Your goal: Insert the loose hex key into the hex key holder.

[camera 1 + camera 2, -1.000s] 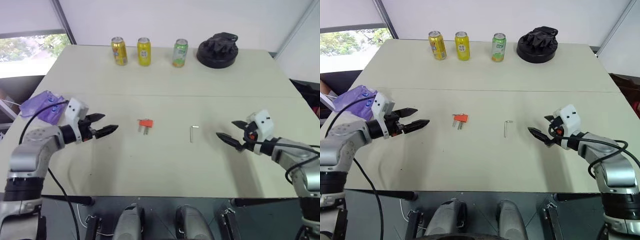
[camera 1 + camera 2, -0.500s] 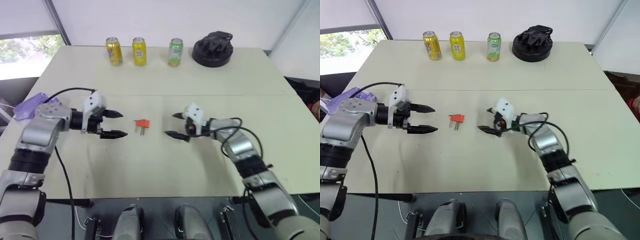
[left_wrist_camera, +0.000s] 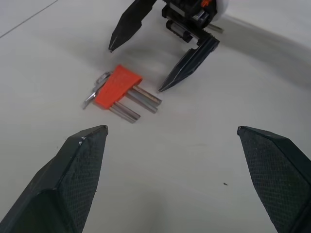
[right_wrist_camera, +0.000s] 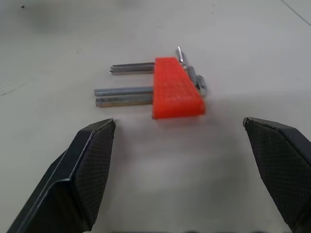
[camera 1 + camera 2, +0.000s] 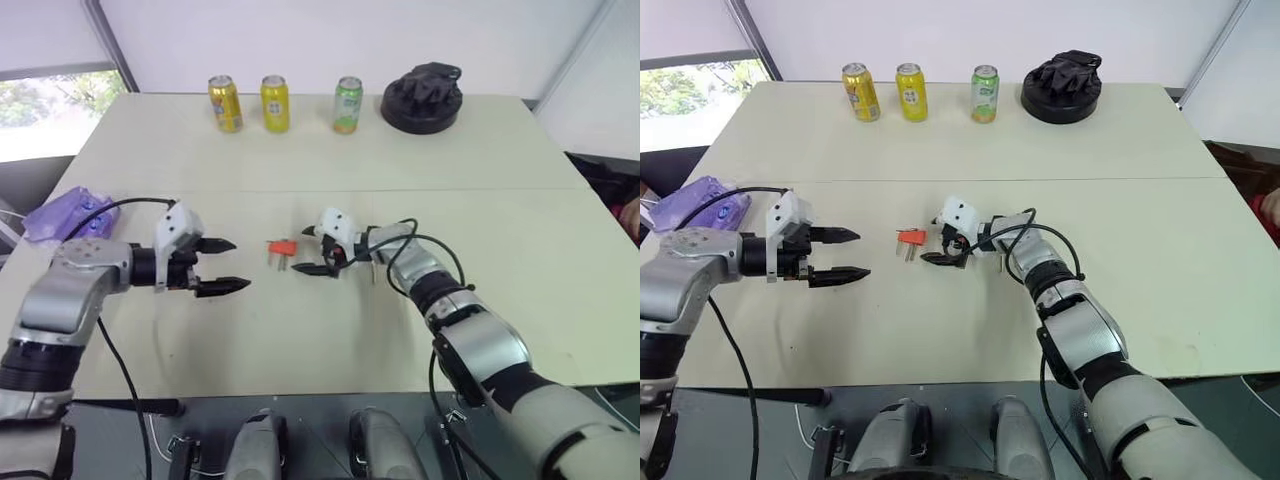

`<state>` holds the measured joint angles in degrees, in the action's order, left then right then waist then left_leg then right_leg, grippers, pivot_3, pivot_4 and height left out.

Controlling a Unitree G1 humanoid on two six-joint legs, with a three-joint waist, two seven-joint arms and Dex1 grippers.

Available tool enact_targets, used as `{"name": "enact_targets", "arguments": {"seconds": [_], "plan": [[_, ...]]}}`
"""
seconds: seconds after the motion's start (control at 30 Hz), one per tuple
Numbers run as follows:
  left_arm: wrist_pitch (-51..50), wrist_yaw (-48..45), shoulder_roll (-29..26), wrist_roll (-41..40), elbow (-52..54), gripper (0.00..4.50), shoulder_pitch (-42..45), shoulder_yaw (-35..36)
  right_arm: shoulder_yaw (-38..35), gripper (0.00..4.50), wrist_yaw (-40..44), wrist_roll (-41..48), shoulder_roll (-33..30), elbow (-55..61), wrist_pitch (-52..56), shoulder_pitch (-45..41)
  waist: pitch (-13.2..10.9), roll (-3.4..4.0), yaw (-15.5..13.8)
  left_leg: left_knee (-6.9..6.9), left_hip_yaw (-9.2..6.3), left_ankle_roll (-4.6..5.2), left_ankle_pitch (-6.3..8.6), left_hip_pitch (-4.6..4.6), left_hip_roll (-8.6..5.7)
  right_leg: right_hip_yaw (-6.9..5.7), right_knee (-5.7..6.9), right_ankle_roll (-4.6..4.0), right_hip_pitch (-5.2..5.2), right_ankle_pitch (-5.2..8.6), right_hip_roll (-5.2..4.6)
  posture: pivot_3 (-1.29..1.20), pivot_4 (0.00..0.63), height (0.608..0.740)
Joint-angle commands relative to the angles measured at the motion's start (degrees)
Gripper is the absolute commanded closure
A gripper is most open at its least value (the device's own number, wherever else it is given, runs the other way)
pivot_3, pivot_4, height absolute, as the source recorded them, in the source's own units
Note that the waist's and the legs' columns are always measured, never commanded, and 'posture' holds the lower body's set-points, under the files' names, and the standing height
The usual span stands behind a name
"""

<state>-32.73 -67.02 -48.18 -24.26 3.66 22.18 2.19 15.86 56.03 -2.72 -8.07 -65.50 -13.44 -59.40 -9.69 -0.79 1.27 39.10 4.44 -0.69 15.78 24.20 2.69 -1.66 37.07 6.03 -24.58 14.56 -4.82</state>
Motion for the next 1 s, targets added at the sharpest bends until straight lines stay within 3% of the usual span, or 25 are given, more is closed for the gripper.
{"name": "enact_targets", "arguments": {"seconds": [0.03, 0.13, 0.17, 0.23, 0.4, 0.73, 1.0], "plan": [[-1.34, 3.05, 0.23, -1.77, 4.27, 0.02, -1.68, 3.37, -0.45, 0.13, -0.5, -1.67, 3.07, -3.52, -1.54, -3.39, 0.0, 0.0, 0.18, -0.01, 0.0, -0.01, 0.0, -0.01, 0.02, 0.0, 0.01, 0.0, 0.0, 0.0, 0.01, 0.0, 0.15, 0.739], [-2.04, 5.25, 0.58, -2.3, 6.19, 0.02, -3.45, 4.48, -1.9, 0.13, -0.73, -1.84, 4.91, -6.47, 0.56, -5.56, 0.0, 0.0, 0.66, -0.04, 0.0, -0.03, -0.01, -0.04, 0.03, 0.0, 0.04, 0.0, 0.0, 0.0, 0.02, 0.0, 0.15, 0.739], [-2.18, 5.98, 0.67, -2.52, 6.75, 0.0, -4.03, 4.88, -2.26, 0.36, -0.62, -1.93, 5.32, -7.23, 1.15, -5.97, 0.0, 0.0, 0.73, -0.05, 0.0, -0.04, -0.01, -0.04, 0.03, 0.0, 0.04, 0.0, 0.0, 0.0, 0.02, 0.0, 0.15, 0.739], [-2.26, 7.46, 1.02, -2.76, 7.59, 0.0, -5.03, 5.68, -2.56, 1.08, -0.38, -2.31, 5.86, -8.31, 1.9, -6.29, 0.0, 0.0, 0.77, -0.05, -0.02, -0.06, -0.02, -0.03, 0.03, 0.0, 0.05, 0.0, 0.0, 0.0, 0.02, 0.0, 0.15, 0.739], [-1.89, 10.15, 1.34, -2.97, 10.35, 0.0, -8.27, 6.86, -3.17, 3.52, -0.86, -3.5, 6.15, -9.48, 3.43, -6.12, 0.0, 0.01, 1.08, -0.08, -0.03, -0.09, -0.03, -0.07, 0.03, 0.0, 0.06, -0.01, 0.0, 0.0, 0.01, 0.0, 0.15, 0.739], [-1.33, 12.08, 2.14, -3.47, 10.41, 0.0, -8.57, 6.18, -6.08, 3.5, -1.98, -3.19, 4.7, -7.81, 1.55, -5.87, 0.0, 0.01, 1.01, -0.1, -0.04, -0.14, -0.05, -0.07, 0.02, -0.01, 0.06, -0.01, 0.02, 0.0, -0.02, 0.0, 0.15, 0.739], [-2.17, 6.35, 1.73, -4.93, -0.62, 0.0, 3.69, 5.27, -0.74, 3.5, -2.83, -11.3, -7.93, 6.36, -24.45, -12.37, -0.06, 0.09, 1.2, -0.14, -0.01, -0.17, -0.07, -0.01, -0.01, -0.01, 0.02, -0.01, -0.06, 0.0, -0.02, 0.0, 0.15, 0.739]]}}
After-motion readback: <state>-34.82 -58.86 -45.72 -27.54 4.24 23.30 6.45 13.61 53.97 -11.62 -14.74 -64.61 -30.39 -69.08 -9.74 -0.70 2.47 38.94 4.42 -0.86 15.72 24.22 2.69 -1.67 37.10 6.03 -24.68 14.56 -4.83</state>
